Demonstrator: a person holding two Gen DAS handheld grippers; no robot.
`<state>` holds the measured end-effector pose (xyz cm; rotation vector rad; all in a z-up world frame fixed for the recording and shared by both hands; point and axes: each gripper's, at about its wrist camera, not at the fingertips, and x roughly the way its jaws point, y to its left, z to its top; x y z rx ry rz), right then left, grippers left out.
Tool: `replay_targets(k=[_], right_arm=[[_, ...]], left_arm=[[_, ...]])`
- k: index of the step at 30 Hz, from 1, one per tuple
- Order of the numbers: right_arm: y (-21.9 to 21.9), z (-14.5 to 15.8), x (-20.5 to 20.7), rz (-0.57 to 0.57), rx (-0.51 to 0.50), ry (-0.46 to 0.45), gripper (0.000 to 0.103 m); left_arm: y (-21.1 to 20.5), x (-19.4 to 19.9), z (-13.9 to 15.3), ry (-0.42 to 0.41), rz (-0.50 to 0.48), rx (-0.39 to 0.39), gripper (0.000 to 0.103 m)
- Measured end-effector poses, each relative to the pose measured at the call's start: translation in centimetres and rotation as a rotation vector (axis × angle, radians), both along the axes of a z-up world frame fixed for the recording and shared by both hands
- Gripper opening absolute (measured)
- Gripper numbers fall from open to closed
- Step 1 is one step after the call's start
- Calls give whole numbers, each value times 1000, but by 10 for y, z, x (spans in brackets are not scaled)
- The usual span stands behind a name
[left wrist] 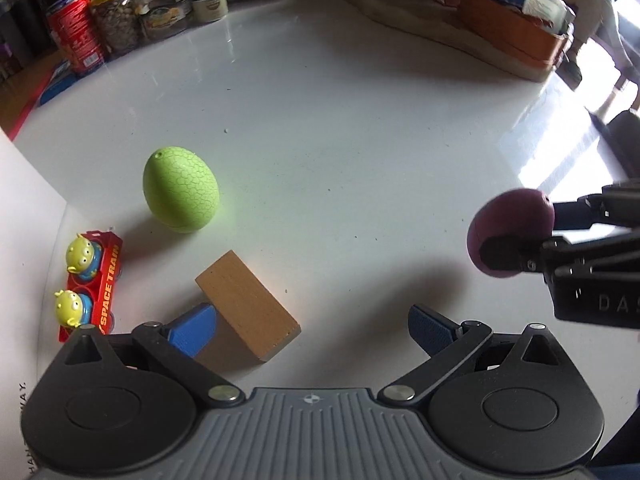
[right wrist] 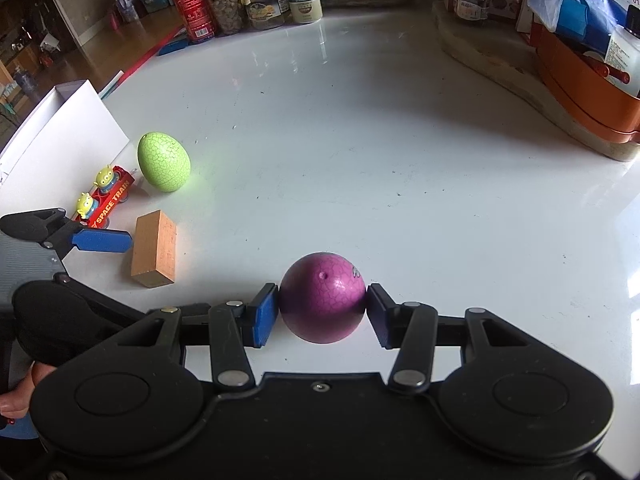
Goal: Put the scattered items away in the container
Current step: 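Grasp the wooden block with the left tool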
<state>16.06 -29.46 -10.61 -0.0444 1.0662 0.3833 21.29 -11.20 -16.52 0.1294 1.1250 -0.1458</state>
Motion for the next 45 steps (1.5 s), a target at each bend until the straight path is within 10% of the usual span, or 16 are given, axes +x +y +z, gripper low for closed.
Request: replay_targets(k=[7, 27, 33, 35, 45], right_arm=[[-6, 8, 4, -30, 13, -18, 49], [-12, -4, 8, -47, -6, 18, 49], [-11, -6, 7, -44, -12, 25, 49], [-10, -7, 7, -43, -14, 28, 49], [-10, -5, 4, -62, -3, 35, 49]], left_arm=[[53, 26, -2, 126, 220, -172, 102], [19, 41, -22, 136, 250, -59, 92], [13, 44, -16, 118, 249, -44, 66], [10, 44, -13, 98, 250, -13, 29], [14, 41, -9, 111, 254, -33, 29]])
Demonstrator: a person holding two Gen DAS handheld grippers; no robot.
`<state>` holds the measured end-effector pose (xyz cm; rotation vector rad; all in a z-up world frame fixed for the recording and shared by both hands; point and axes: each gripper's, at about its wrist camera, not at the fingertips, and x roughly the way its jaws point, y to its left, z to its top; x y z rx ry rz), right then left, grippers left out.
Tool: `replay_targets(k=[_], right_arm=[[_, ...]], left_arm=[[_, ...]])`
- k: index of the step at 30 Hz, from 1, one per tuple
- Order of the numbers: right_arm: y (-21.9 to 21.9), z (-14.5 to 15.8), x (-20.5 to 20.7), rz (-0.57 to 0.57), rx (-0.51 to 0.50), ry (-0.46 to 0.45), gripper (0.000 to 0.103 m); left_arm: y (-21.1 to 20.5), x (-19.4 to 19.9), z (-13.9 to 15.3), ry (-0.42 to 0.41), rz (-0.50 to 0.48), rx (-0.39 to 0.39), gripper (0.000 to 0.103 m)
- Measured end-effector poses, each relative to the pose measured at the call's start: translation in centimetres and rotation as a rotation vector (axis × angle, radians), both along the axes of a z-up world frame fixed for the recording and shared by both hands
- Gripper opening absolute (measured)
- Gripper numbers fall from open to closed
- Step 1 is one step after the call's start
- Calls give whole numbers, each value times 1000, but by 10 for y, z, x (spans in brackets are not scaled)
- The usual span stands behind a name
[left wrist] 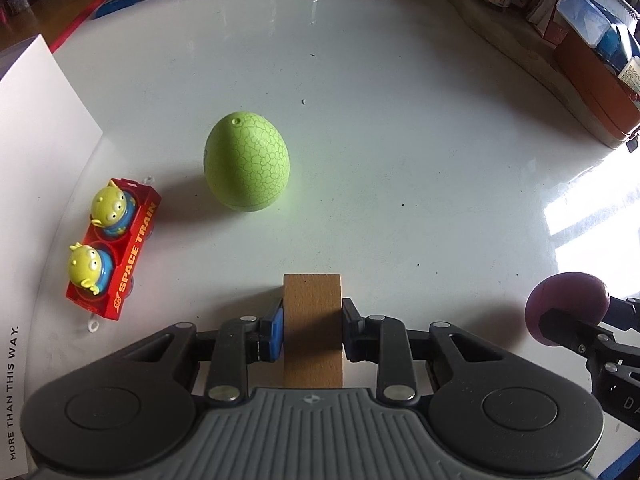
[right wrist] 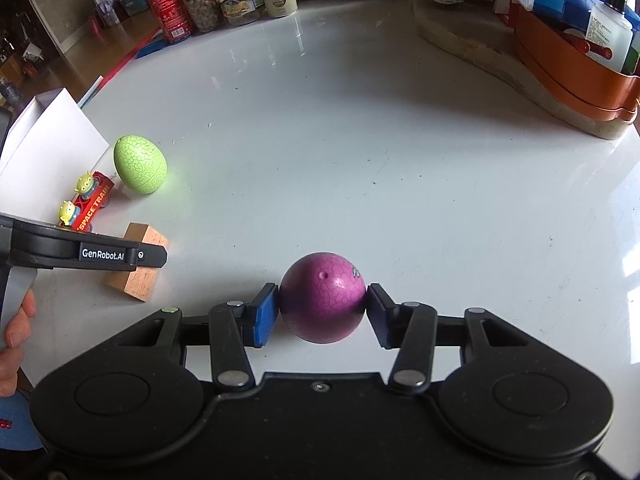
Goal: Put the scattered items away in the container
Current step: 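Grasp the wooden block with the left tool, then carry the wooden block and purple egg with both tools over the box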
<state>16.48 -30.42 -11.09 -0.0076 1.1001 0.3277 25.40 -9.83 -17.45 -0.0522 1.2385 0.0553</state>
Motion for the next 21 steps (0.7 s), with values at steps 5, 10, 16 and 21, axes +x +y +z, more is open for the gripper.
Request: replay_targets(k=[5, 10, 16, 21], right_arm=[[-1, 7, -2, -14, 32, -7, 49], [4, 10, -4, -5, 31, -11, 49], [16, 14, -11, 15, 22, -19, 49], [32, 20, -23, 41, -7, -30, 49]], left_arm=[[0, -6, 10, -10, -10, 20, 29], [2, -14, 28, -27, -21, 33, 29], [-3, -45, 47, -63, -31, 75, 29], [48, -83, 73, -97, -32, 94, 29]])
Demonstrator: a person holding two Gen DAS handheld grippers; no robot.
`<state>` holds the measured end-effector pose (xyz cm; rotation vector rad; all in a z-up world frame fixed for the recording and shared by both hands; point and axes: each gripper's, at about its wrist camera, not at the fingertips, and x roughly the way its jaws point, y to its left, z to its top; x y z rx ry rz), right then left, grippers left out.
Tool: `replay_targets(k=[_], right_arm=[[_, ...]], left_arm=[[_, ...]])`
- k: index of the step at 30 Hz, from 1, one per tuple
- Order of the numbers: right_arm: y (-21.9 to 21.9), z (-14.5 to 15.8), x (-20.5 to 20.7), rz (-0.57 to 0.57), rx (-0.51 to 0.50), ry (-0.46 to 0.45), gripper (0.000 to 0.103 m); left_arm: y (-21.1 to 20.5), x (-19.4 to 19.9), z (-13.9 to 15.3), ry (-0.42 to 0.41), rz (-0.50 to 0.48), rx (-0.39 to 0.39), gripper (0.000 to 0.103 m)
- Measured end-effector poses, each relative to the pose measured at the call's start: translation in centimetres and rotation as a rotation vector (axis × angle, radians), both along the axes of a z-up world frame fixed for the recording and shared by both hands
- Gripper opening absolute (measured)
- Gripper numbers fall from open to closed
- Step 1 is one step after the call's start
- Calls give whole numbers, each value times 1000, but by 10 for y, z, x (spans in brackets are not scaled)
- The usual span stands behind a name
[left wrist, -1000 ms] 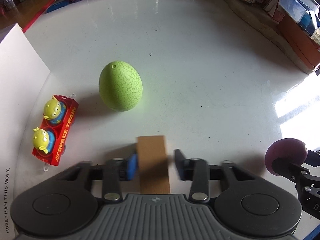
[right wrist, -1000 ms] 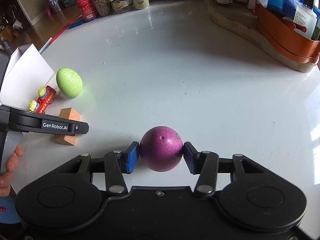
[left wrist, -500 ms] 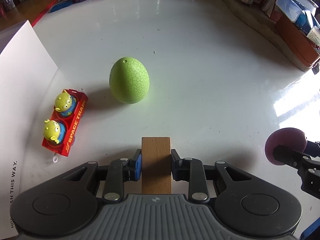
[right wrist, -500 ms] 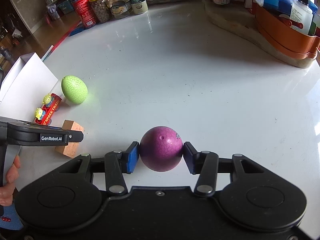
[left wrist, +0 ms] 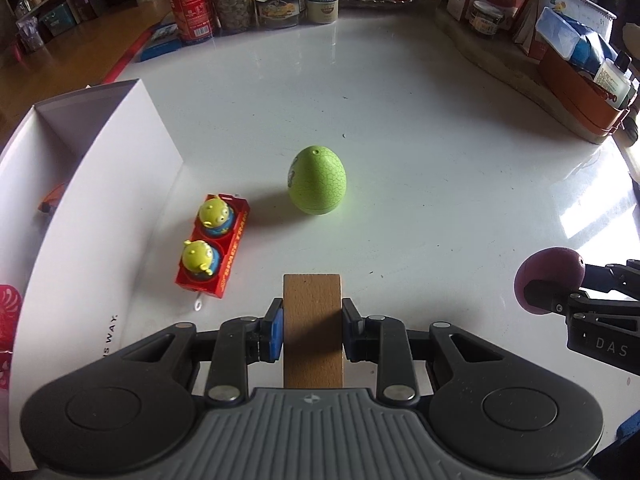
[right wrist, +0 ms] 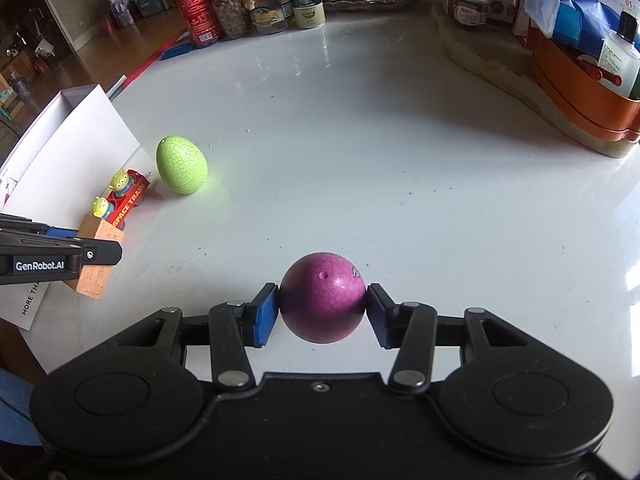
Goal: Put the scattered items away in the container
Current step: 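Carry the wooden block and purple egg with both tools over the box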
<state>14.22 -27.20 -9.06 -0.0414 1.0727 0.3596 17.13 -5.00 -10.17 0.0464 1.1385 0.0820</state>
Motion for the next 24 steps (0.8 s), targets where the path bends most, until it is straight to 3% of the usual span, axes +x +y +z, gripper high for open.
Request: replay_targets(k=[2, 13, 24], right_arm=[[7, 3, -6, 10, -12, -5, 49], [64, 47, -32, 96, -31, -57, 49], [179, 124, -40, 262, 16, -175, 49]], left_arm=[[12, 7, 6, -15, 2, 8, 29], [66, -46, 72, -111, 35, 0, 29], [144, -84, 133, -209, 134, 14, 29]])
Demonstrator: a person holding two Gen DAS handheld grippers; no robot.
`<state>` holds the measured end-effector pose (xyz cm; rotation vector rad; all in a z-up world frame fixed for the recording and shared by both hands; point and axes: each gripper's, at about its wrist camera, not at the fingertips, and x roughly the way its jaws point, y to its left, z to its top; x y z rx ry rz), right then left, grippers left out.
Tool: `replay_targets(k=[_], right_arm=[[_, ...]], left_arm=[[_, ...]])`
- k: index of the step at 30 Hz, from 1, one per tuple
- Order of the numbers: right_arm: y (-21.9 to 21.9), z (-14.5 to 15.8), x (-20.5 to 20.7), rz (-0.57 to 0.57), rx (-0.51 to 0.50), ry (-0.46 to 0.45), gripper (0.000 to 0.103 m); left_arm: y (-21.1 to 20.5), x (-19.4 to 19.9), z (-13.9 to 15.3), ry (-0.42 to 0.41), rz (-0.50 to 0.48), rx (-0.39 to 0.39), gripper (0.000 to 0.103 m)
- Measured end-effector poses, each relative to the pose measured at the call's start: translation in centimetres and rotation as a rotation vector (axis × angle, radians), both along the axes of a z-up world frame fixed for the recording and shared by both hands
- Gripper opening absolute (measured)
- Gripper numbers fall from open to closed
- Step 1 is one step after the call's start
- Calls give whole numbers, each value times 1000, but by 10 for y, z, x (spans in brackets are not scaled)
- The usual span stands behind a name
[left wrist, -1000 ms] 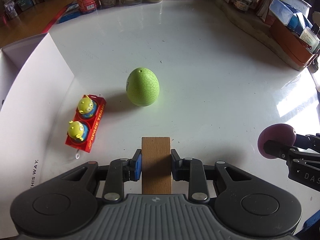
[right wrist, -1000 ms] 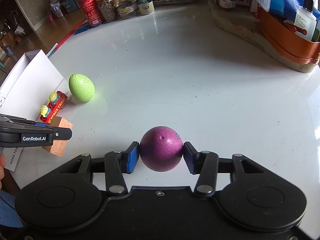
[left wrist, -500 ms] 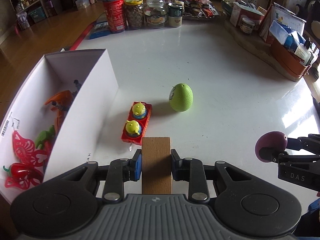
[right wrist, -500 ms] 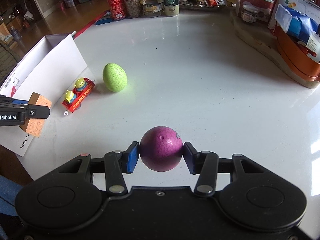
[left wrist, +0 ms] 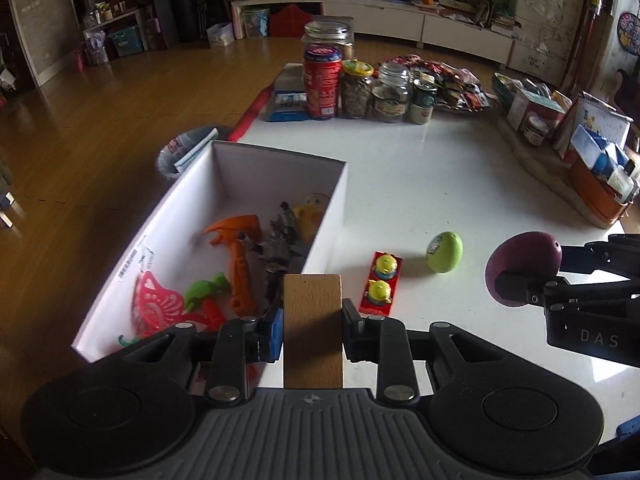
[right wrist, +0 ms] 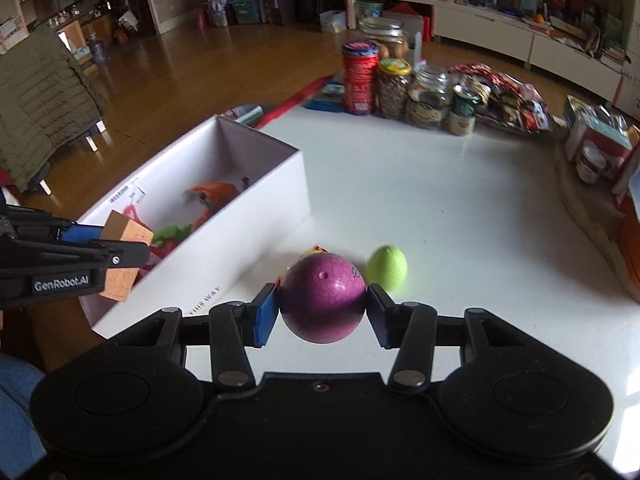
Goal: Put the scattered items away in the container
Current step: 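Carry the wooden block and purple egg with both tools over the box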
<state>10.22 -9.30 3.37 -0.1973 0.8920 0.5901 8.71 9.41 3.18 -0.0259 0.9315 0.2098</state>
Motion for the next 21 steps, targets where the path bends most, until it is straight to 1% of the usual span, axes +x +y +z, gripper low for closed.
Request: replay_targets(k=[4, 8, 13, 17, 21], right_arm=[[48, 14, 1, 63, 21, -11, 49], [88, 16, 3, 109, 20, -14, 49], [132, 6, 9, 159, 6, -1, 48], [156, -5, 13, 178, -18, 14, 48], [171, -18, 18, 183, -46, 33, 48]], left_arm=[[33, -5, 5, -10, 52, -8, 29], [63, -7, 0, -10, 101, -19, 29], [96, -3, -13, 5, 158, -36, 29], [115, 3, -29, 28, 192, -56, 29], [125, 11, -45, 51, 208, -73, 29]])
